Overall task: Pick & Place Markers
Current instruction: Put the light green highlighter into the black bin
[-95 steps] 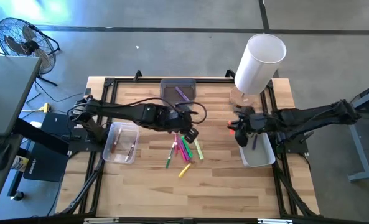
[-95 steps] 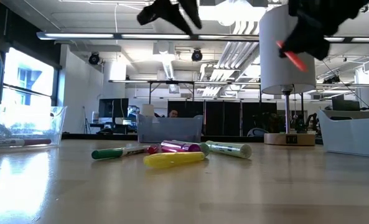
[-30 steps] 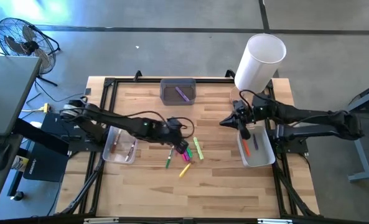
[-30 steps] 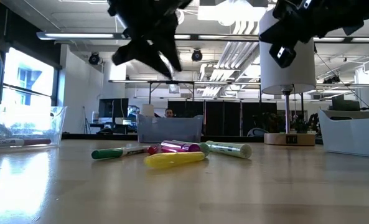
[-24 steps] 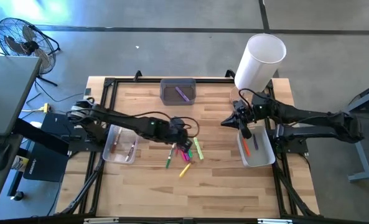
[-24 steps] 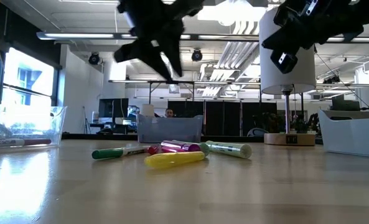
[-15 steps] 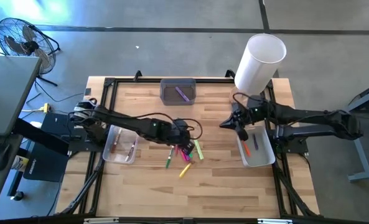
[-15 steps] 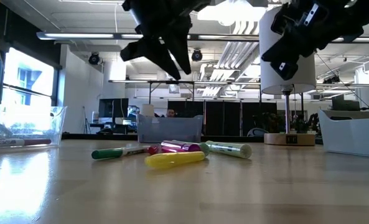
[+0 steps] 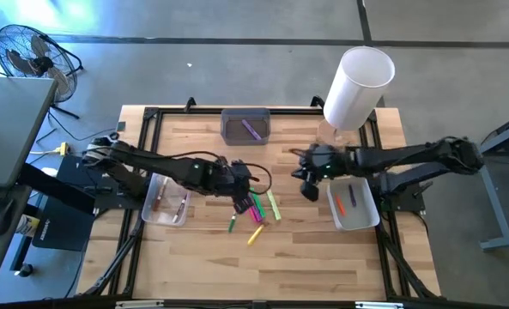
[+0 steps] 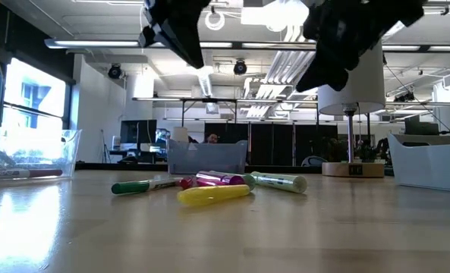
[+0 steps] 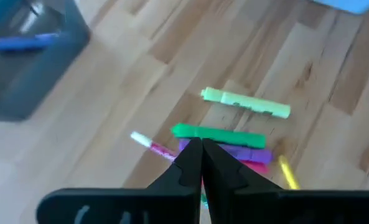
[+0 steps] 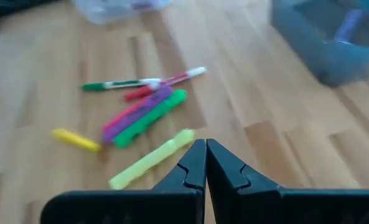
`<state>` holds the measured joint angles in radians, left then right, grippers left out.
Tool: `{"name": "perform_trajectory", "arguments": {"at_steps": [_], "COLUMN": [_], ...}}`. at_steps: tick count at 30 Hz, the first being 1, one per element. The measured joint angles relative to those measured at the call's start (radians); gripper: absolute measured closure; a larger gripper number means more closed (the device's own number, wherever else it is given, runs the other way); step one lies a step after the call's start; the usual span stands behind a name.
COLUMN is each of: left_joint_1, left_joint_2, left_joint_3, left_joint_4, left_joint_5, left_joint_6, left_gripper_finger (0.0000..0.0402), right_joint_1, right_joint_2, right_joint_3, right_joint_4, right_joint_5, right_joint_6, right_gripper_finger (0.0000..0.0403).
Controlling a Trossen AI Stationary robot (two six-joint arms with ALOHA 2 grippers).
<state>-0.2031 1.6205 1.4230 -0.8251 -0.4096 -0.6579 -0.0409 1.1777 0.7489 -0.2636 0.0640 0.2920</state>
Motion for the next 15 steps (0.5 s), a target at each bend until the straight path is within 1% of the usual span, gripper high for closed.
{"name": "perform_trajectory", "arguments": {"at_steps": [3, 8, 11, 15], "left_joint_1": [0.000, 0.000, 0.000, 0.000], "left_joint_2": [-0.067, -0.229, -0.342, -0.473], "left_joint_3": [-0.061, -0.256, -0.378, -0.510], "left_joint_4": [0.027, 0.125, 0.201, 0.256], "left_joint_5": [-0.003, 0.035, 0.064, 0.089], "left_joint_6": [0.056, 0.105, 0.118, 0.131], "left_gripper_finger": [0.0399, 0.0401, 0.0401, 0.0401], "right_joint_1": [0.024, 0.056, 0.064, 0.065], "right_joint_2": [0.103, 0.281, 0.383, 0.498], "right_joint_3": [0.103, 0.283, 0.385, 0.502], "right_joint_4": [-0.092, -0.233, -0.311, -0.391], "right_joint_5": [0.082, 0.169, 0.182, 0.197], "right_joint_6": [0.059, 0.190, 0.282, 0.402], "right_gripper_finger": [0.0403, 0.0403, 0.0403, 0.0403]}}
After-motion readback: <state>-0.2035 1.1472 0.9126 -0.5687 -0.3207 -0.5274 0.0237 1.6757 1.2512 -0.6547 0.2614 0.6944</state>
